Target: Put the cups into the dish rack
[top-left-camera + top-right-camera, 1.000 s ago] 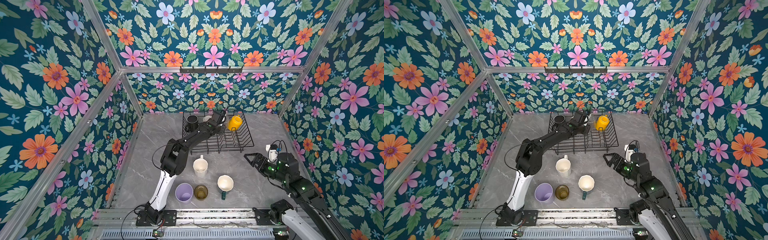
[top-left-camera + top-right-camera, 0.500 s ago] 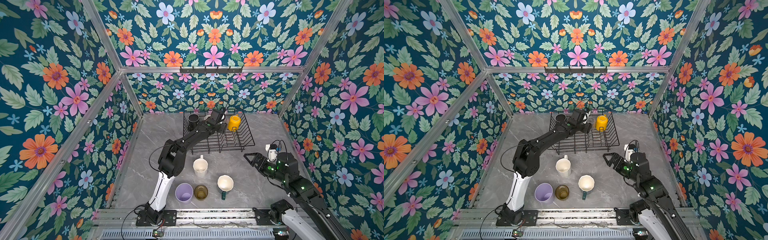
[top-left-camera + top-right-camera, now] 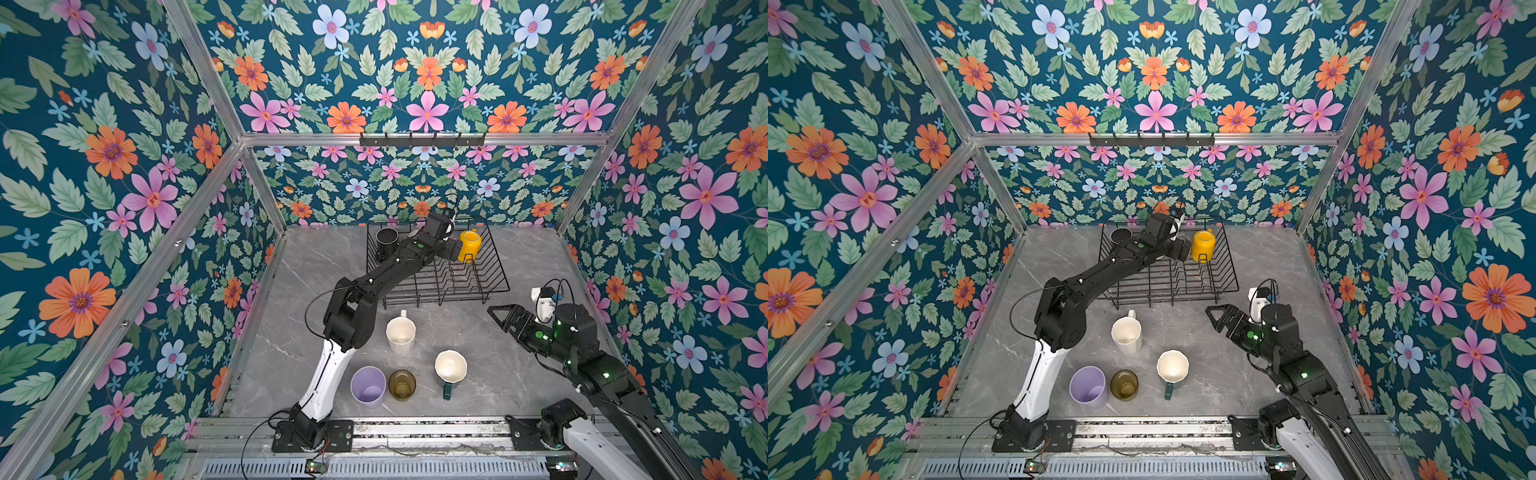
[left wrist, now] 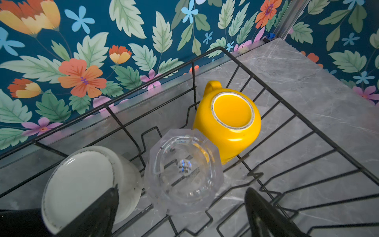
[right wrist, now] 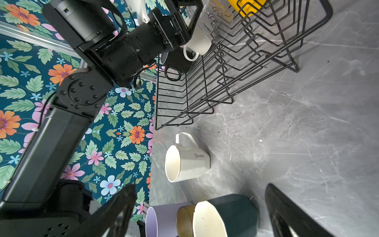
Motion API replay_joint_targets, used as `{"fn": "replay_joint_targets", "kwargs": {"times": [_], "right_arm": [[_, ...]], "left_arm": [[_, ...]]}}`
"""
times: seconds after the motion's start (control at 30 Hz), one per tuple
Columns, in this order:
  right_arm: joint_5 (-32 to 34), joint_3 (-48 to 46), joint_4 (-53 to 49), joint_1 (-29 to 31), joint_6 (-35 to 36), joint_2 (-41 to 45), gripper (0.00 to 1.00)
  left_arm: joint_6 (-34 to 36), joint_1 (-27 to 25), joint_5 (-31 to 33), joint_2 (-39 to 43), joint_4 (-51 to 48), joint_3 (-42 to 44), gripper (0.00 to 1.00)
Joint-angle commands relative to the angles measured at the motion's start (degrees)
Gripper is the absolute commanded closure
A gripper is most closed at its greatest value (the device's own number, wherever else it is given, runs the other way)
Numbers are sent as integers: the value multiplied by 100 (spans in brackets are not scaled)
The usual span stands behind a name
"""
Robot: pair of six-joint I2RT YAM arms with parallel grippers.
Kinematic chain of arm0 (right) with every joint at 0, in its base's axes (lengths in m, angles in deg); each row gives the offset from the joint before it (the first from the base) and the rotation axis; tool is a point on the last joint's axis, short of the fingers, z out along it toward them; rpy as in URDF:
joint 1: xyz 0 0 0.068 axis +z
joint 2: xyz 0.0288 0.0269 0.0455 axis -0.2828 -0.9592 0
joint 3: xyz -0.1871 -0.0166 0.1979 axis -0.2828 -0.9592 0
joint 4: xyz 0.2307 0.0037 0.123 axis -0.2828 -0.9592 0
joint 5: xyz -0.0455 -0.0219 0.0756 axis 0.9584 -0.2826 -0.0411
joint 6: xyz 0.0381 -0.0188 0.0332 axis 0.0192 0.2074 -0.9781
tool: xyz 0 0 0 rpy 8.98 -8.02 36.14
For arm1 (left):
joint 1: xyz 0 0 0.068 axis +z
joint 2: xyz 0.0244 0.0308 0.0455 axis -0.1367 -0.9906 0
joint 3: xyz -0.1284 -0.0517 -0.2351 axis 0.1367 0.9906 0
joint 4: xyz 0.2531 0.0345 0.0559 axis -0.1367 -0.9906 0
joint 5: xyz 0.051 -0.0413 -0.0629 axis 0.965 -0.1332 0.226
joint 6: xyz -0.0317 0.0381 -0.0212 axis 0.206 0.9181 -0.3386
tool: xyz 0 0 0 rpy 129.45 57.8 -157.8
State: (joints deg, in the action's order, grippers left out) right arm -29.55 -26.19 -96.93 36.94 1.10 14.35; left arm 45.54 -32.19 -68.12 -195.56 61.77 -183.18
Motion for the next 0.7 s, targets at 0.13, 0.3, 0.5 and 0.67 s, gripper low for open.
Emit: {"fn": "replay_joint_targets", "kwargs": {"times": [0.13,0.3,0.5,0.67], "right_arm": [[43,72,-148,10,74,88,2],[40,63,-165,6,82,89,2],[69,80,-208,6,106,131,2],[79,76,-245,5,130,129,2]], "left_arm": [[-337,6,51,-304,291,-195,4],[-527,13,154,-467,535,-205,4],[-609,15,180,-612,597,-236,9],[-633,33,136,-654,658,-224,18]]}}
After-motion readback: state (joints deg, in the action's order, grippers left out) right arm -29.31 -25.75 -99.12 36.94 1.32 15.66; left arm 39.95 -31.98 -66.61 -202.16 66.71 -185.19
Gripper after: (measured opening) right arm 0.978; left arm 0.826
